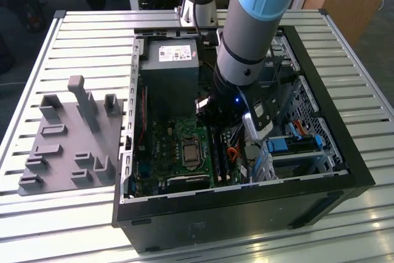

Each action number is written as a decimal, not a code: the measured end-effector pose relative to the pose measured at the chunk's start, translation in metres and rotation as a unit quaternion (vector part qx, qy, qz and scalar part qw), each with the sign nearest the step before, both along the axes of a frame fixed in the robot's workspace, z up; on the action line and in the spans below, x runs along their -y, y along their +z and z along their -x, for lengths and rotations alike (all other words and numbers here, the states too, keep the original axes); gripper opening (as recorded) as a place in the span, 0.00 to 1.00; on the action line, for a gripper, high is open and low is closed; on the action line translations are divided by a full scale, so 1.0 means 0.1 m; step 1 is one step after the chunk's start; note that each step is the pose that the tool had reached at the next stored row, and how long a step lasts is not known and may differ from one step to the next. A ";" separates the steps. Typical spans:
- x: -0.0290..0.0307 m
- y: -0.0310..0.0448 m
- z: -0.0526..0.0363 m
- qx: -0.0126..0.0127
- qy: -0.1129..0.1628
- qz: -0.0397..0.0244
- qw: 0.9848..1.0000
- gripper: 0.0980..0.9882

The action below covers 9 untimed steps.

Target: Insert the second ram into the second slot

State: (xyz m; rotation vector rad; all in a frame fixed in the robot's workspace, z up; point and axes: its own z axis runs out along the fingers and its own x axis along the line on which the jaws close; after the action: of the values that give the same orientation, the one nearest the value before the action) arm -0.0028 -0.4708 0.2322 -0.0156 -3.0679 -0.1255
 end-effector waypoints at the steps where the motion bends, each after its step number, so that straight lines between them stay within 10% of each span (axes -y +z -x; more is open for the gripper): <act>1: 0.000 0.018 0.000 0.000 0.000 0.000 1.000 0.01; 9: 0.000 0.109 0.001 0.000 0.000 0.000 1.000 0.01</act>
State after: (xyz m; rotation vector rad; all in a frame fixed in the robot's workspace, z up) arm -0.0029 -0.4708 0.2431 -0.0154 -3.0678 -0.1256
